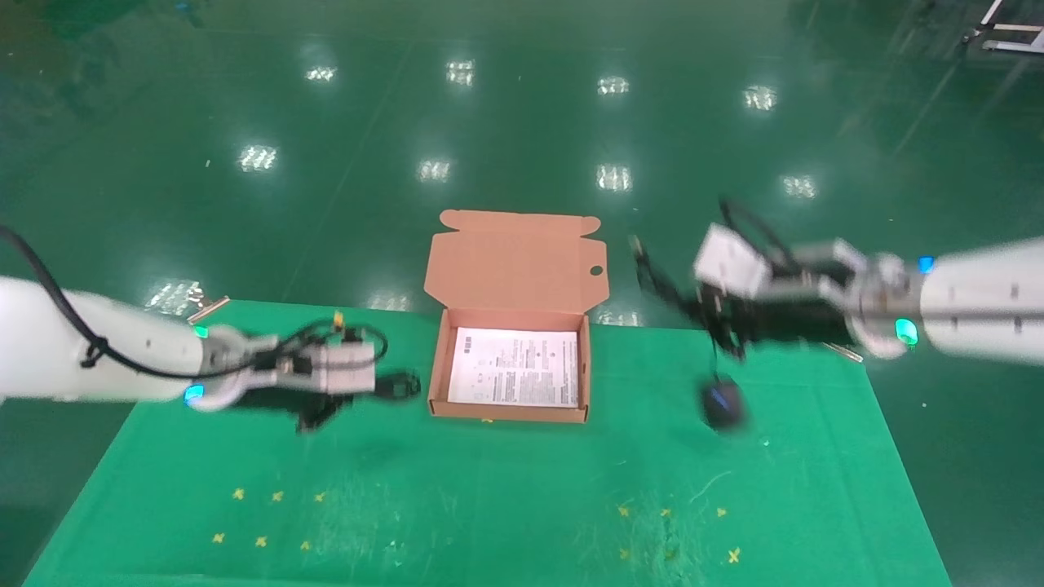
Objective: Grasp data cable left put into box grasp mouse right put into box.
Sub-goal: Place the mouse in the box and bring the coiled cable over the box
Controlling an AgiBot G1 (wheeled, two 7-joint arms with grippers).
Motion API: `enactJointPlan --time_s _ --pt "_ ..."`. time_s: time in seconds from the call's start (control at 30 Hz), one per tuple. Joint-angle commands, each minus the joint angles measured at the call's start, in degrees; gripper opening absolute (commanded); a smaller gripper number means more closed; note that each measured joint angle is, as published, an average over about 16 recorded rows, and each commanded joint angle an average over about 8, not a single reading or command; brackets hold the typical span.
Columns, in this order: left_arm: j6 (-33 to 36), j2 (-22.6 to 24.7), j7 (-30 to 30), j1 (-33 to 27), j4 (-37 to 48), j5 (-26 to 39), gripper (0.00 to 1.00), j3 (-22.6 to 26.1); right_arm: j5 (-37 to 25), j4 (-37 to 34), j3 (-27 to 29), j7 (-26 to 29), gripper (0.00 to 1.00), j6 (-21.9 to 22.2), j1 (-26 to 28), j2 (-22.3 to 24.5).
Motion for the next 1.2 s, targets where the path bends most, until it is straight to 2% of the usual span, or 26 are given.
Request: enactJointPlan --time_s 0.03,0.3,0.5,0.7,0.93,1.2 --pt "-1.5 0.0 -0.7 -0.9 -2.9 2.1 0.0 0.1 -0.5 0.8 0.9 0.3 0.0 1.5 1.9 -0.6" --pt "-7.8 4.9 -2.4 -4.7 -0.8 6.9 0.0 -0.3 3.7 -11.0 2.4 -8.6 0.0 7.5 9.1 -13.1" --pt "-11.9 8.0 -3.5 -7.4 4.9 9.2 0.0 -0.9 7.4 -21.7 3.2 -17.3 0.0 9.3 12.6 -19.7" --pt "-13.4 9.2 -3.9 -8.3 7.3 10.5 0.0 -1.0 9.5 -26.6 3.2 -22.2 0.0 8.5 14.1 -22.4" --pt "-11.8 7.3 -4.9 -7.4 5.8 12.1 0.0 -0.5 10.5 -26.1 1.8 -21.7 0.0 8.9 13.1 -22.5" --pt "-8.0 3.8 -10.9 -6.0 1.7 16.5 0.0 -0.4 12.1 -26.3 -0.7 -22.0 0.0 11.6 11.1 -23.2"
